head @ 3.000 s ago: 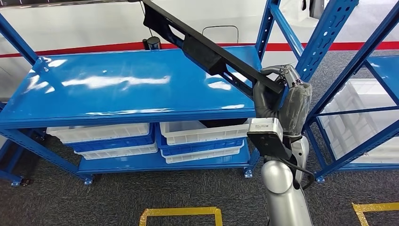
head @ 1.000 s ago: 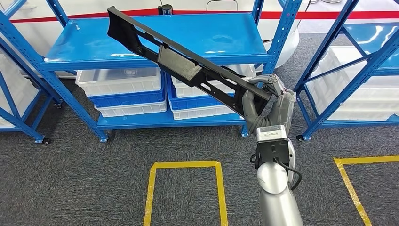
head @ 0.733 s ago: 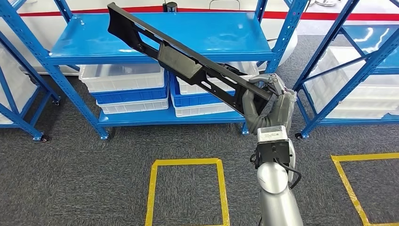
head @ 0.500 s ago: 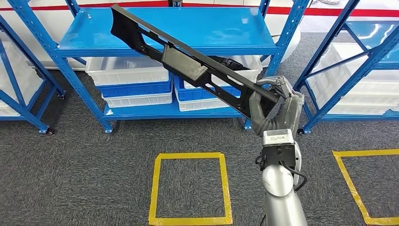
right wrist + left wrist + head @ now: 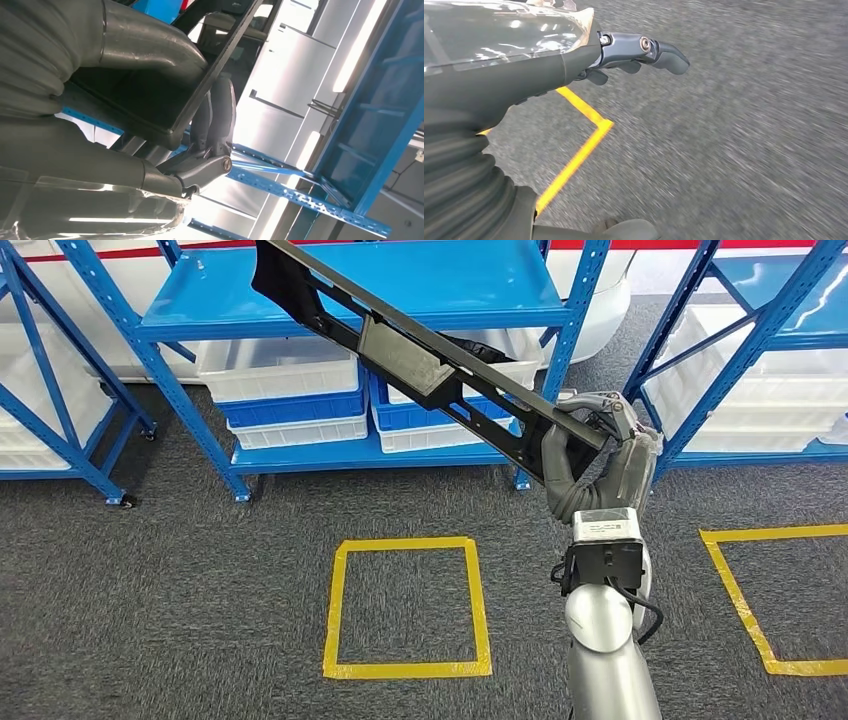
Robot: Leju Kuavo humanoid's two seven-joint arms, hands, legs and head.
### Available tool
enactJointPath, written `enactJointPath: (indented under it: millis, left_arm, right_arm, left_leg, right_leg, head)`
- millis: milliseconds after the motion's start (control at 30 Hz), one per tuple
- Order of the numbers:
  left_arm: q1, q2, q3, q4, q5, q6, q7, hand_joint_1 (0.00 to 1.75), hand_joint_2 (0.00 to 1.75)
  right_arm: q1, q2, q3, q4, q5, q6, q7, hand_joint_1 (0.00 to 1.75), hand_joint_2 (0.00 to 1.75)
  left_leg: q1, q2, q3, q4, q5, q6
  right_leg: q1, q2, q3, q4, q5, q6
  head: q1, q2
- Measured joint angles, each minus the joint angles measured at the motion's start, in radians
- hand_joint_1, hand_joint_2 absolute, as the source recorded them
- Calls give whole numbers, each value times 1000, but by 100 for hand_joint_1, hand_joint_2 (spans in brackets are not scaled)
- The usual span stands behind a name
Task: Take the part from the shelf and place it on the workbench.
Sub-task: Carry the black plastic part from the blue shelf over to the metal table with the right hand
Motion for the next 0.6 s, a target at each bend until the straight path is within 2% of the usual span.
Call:
enactJointPath:
  millis: [33,67,100,133,167,200,233,267,300,367,400,433,467,500,533,567,600]
  left_arm:
    - [-1,0,4,-2,-8,0,6,0,175]
    - [-3,0,8,-4,-14,0,11,0,175]
    - [-5,0,12,-6,-23,0,14,0,175]
    - [-7,-1,18,-8,-32,0,16,0,175]
    - [-8,-1,24,-10,-41,0,16,0,175]
    - [-9,-2,33,-11,-52,0,15,0,175]
    - [-10,-3,41,-12,-61,0,13,0,175]
    - [-10,-3,50,-13,-68,0,11,0,175]
    - [-10,-3,58,-14,-73,1,10,0,175]
    - [-11,-3,69,-15,-79,1,9,0,175]
    - [-11,-3,73,-16,-81,1,9,0,175]
    - [-11,-3,77,-16,-81,0,9,0,175]
    - [-11,-3,79,-17,-82,0,9,0,175]
    - [-11,-3,82,-18,-82,0,9,0,175]
    - [-11,-4,84,-19,-83,0,10,0,175]
    - [-11,-5,87,-20,-84,0,12,0,175]
    - [-12,-7,89,-23,-85,0,18,0,175]
  right_arm:
    - [-3,1,0,0,-1,1,0,175,175]
    - [-8,2,-1,1,-1,2,0,175,175]
    - [-13,4,-1,0,-1,3,-1,175,175]
    - [-18,5,-1,0,-1,3,-1,175,175]
    - [-23,7,-1,1,-2,3,-2,175,175]
    - [-26,7,-1,1,-2,2,-2,175,175]
    - [-29,6,-1,1,-3,2,-2,175,175]
    - [-31,6,-1,2,-4,1,-2,175,175]
    - [-32,4,-1,2,-5,0,-2,175,175]
    - [-33,2,-1,4,-5,-1,-2,175,175]
    - [-33,1,-1,5,-6,-2,-2,175,175]
    - [-34,0,-1,6,-7,-2,-2,175,175]
    - [-34,-1,-1,7,-7,-2,-2,175,175]
    - [-35,-2,-1,8,-8,-2,-1,175,175]
    - [-36,-2,-1,8,-8,-2,-1,175,175]
    - [-40,-1,-1,8,-9,-2,0,175,175]
    - [-45,1,-1,8,-11,0,0,175,175]
  left_leg:
    - [0,0,59,-61,3,1]
    - [0,-1,125,-144,-16,5]
    - [-3,-2,176,-214,-42,12]
    - [-6,-4,207,-264,-65,21]
    - [-11,-4,216,-287,-70,32]
    - [-11,-3,205,-288,-62,44]
    - [-11,0,194,-289,-49,55]
    - [-10,3,180,-291,-35,66]
    - [-9,7,164,-292,-20,73]
    - [-11,9,129,-291,11,80]
    - [-11,10,110,-290,27,80]
    - [-12,10,91,-289,42,79]
    - [-12,11,72,-289,57,77]
    - [-12,11,54,-288,72,74]
    - [-12,10,39,-287,86,71]
    - [-14,9,27,-287,98,66]
    - [-15,9,18,-287,113,60]
  right_leg:
    - [0,0,-16,8,9,5]
    - [1,0,-29,15,17,10]
    - [3,-2,-37,20,26,17]
    - [3,-3,-41,21,36,23]
    - [4,-5,-44,20,46,31]
    - [3,-5,-48,19,55,37]
    - [1,-4,-56,25,49,40]
    - [1,-2,-69,46,25,38]
    - [-1,0,-87,87,-18,33]
    - [-2,3,-121,218,-114,26]
    - [-2,4,-128,283,-139,30]
    - [-2,4,-125,326,-140,39]
    - [-2,5,-106,338,-124,50]
    - [-2,5,-69,311,-101,57]
    - [-1,6,-15,252,-87,59]
    - [1,6,53,166,-92,54]
    - [3,7,108,86,-107,45]
  head:
    - [0,0]
    - [0,0]
    - [0,0]
    - [1,0]
    - [3,0]
    - [4,0]
    - [4,0]
    - [7,0]
    - [9,0]
    - [14,0]
    - [15,0]
    - [15,0]
    - [15,0]
    - [15,0]
    - [15,0]
    - [16,0]
    - [14,0]
